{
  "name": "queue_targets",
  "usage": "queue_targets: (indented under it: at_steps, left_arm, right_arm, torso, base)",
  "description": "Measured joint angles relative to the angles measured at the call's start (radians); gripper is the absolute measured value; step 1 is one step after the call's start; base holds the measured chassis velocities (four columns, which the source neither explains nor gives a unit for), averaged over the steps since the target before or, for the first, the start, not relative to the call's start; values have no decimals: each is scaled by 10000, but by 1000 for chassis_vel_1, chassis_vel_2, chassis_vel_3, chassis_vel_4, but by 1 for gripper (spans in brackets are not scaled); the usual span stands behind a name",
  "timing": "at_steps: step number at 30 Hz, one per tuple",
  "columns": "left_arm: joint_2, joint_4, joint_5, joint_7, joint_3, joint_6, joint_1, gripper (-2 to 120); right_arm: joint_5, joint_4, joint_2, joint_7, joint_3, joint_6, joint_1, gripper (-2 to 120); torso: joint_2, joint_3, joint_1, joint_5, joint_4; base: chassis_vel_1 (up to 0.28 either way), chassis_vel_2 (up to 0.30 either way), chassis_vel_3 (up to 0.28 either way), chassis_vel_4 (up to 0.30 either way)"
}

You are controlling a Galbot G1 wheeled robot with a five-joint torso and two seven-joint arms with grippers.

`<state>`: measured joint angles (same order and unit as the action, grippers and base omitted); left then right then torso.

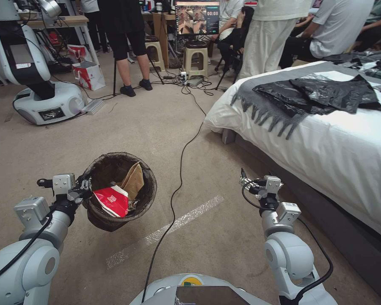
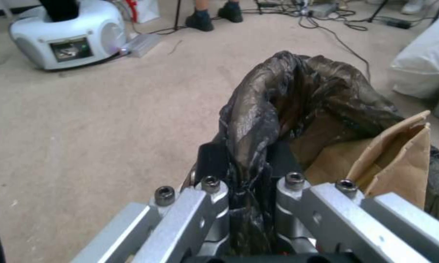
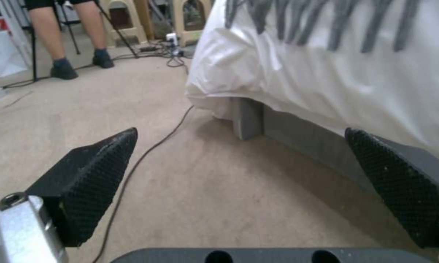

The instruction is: Pick up the trash bin, then pick up the garbage from the floor and place it into the trash bin.

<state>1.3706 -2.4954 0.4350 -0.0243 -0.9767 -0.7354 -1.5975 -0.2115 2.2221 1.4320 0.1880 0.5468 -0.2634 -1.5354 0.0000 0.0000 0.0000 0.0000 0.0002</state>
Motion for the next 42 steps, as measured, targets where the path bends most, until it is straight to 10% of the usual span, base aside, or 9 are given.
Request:
queue_targets:
  at_steps: [42]
  left_arm:
    - [15,198,88,5,-121,0,83,7]
  right_arm:
    - [28,-107,-5,-14,-10,45,28,100]
  torso:
    - [0,0,0,0,-1]
  base:
    - [54,52,52,54]
